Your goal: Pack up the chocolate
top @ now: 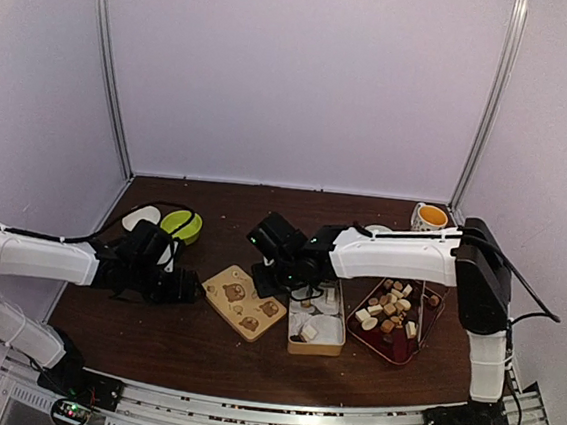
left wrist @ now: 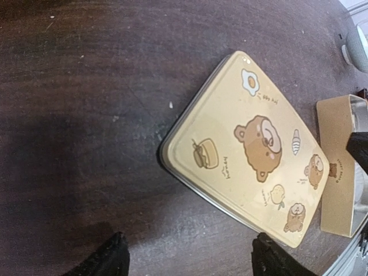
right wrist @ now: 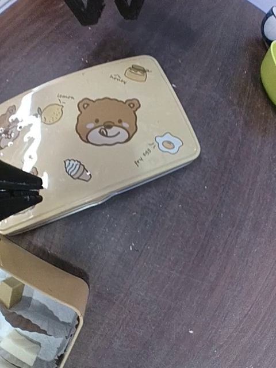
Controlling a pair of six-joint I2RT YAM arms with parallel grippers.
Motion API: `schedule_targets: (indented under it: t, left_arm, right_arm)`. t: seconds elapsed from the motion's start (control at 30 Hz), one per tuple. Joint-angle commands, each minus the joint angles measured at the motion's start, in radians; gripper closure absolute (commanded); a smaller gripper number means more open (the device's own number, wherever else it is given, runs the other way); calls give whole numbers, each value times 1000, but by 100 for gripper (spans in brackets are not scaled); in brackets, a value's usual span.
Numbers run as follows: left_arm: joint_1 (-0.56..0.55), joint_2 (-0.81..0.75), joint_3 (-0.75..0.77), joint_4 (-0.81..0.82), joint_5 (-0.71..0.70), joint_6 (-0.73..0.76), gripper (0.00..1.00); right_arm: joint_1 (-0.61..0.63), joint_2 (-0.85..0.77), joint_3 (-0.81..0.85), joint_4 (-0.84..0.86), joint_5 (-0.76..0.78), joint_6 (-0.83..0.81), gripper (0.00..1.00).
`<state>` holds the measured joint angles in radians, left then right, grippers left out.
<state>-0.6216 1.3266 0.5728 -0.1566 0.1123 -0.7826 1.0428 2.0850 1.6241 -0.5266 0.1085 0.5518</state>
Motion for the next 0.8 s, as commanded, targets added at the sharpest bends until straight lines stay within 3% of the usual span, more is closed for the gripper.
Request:
schedule_targets:
  t: [0.0,0.43,0.63,0.77]
  left_arm:
    - [-18,-4,-34,140,45,-69,25]
    - [-24,74,-58,240,94,-116,28]
    - [-24,101,-41,229,97,-104,28]
    - [-24,96,-49,228,100,-109,28]
  right_arm:
    - [-7,62,84,-115,152,-32,100]
    - [-1,202,189,-233,214,-35,100]
    - [25,183,173,-213,56,-57,100]
    - [39,60,16,-68,-78,-38,100]
